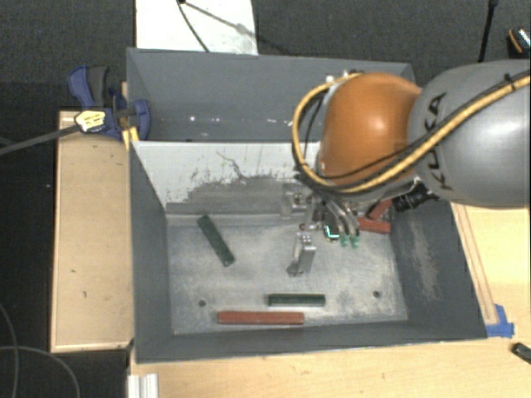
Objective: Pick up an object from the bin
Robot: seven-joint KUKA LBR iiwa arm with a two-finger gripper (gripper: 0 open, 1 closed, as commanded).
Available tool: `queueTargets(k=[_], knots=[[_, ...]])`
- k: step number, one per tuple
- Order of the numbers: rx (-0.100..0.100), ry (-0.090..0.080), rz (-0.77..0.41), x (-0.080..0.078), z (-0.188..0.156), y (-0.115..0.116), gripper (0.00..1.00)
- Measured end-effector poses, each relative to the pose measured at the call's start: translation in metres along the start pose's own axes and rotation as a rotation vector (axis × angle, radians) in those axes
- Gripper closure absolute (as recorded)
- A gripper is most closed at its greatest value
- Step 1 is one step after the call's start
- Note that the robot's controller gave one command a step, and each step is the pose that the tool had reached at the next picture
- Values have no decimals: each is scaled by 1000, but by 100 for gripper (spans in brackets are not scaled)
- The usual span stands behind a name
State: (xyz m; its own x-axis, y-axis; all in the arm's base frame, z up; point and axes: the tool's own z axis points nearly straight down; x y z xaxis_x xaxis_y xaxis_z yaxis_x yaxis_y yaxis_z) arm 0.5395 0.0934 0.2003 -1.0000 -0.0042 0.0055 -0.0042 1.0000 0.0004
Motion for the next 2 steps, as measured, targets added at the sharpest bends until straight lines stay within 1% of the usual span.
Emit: queueTargets(k=[1,2], knots=[[3,4,54,41,86,-53,0],[0,-1,99,52,133,-53,0]])
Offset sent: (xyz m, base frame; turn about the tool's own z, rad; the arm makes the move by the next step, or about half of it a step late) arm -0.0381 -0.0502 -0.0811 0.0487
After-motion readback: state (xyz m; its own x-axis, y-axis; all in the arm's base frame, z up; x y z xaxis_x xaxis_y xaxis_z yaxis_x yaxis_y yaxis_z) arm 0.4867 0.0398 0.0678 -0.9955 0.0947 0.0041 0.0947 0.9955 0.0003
